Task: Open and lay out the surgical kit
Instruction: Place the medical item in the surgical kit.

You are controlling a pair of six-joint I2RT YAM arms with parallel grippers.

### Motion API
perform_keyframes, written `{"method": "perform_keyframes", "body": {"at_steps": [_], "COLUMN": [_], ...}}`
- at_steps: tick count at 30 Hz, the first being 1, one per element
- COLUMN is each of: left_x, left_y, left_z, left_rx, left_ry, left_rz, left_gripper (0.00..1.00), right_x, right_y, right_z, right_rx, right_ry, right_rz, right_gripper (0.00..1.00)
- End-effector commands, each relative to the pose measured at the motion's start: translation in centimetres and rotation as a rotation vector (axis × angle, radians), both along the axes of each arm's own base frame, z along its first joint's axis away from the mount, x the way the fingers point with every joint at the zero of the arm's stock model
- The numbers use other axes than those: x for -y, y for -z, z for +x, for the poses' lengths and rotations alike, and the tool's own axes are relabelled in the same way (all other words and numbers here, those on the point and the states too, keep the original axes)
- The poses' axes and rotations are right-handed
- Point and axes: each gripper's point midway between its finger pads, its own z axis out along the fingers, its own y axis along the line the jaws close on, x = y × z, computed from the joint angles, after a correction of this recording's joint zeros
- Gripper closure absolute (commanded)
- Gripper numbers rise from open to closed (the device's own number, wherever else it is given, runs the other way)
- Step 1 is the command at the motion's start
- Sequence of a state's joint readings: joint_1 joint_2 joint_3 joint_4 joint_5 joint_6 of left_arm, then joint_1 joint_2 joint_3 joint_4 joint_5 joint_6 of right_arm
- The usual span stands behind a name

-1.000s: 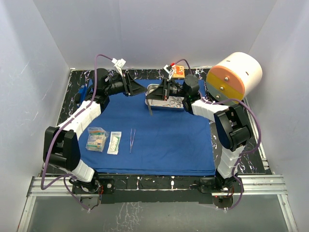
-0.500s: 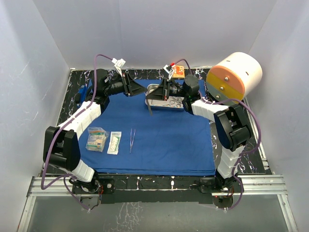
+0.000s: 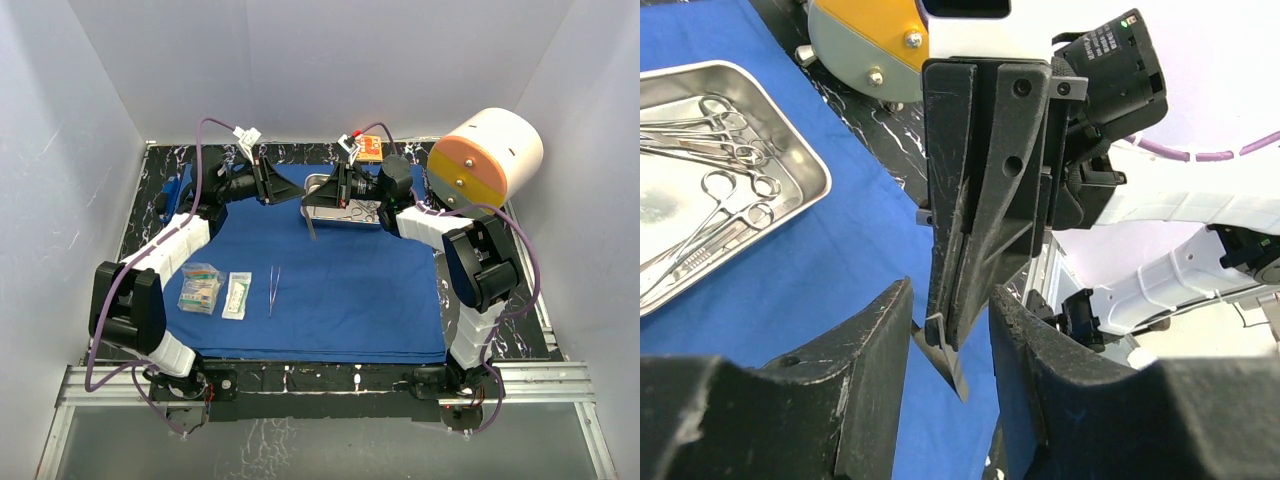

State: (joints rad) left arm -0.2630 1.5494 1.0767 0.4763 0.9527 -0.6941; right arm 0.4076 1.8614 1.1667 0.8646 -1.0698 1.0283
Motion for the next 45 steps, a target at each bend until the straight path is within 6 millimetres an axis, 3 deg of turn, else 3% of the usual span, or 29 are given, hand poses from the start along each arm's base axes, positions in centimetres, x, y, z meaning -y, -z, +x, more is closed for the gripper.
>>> {"method": "perform_keyframes", "body": {"at_steps": [1,20,29,33,35,42,45], "left_x": [-0.2,-0.1,-0.1,-0.2,-0.4,-1.6,-2.1], "left_y": [-3.3,-2.2,-2.1,-1.9,-1.7,1.1,2.5], "left_z": [-1.5,-0.9,-0.7,-0.7,-0.4,0.0,-0.5], "left_rx": [0.107,0.082,0.085,0.082,0.069,-0.008,-0.049], "left_ry": [0.035,0.017,0.016,0.005,-0.012,-0.093,-0.111], "left_rz": [-0.038,-0.034,-0.030,-0.019,-0.003,0.150,0.196], "left_gripper": [0.64,0.84,1.00,1.00,1.00,1.00,1.00], "right_x": [-0.1,-0.1,-0.2,-0.2,-0.2,0.8,1.8], "right_y": [-1.4,-1.6,-1.7,-1.5,-1.3,1.3,1.7], "right_z": [0.6,0.3,0.1,0.1,0.3,2.2,2.8], "right_rx": [0.055,0.050,0.047,0.043,0.039,0.016,0.025], "right_ry": [0.010,0.003,-0.005,-0.004,-0.001,0.041,0.064], "right_rz": [0.029,0.036,0.039,0.038,0.031,-0.068,-0.092], "right_gripper": [1.00,1.00,1.00,1.00,0.96,0.67,0.64]}}
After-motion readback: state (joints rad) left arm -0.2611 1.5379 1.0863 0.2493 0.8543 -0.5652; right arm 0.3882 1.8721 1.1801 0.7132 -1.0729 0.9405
